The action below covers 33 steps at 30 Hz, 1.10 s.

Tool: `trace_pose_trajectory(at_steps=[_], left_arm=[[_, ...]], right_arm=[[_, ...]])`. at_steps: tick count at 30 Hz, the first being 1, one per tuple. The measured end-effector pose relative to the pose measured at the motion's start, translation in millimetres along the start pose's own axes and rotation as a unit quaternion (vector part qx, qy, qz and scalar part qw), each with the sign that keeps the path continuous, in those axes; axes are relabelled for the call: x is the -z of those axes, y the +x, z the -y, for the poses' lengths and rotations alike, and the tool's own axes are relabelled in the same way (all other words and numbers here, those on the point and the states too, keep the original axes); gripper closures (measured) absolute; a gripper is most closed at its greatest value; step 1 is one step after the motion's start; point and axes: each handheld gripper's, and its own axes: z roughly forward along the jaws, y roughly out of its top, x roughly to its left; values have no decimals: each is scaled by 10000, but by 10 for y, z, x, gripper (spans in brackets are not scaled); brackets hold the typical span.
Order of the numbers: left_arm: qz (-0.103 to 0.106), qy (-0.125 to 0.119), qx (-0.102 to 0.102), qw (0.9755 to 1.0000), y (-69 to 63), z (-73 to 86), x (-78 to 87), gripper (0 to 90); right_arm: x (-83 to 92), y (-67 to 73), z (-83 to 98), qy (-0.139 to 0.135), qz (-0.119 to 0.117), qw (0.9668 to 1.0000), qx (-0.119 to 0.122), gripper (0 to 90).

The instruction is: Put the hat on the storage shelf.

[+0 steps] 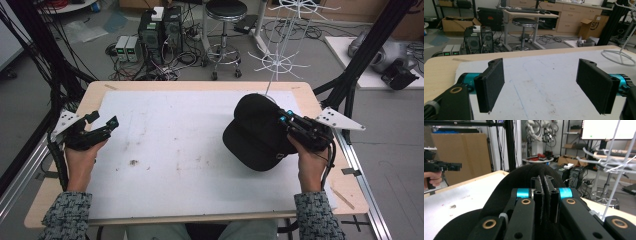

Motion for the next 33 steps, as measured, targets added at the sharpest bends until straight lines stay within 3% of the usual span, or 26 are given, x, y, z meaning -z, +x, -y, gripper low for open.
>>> trace_pose_trajectory(at_steps=[6, 21, 33], left_arm=[[6, -21, 35, 10000, 11, -8, 6, 228], [-9, -63, 90, 9999, 35, -18, 19, 228], [-23, -75, 127, 9999, 50, -17, 20, 228]], right_arm=[[110, -15, -146, -43, 159, 9999, 35, 881], [417, -54, -731, -270, 419, 9985, 244, 881], [602, -141, -973, -540, 615, 9964, 205, 882]])
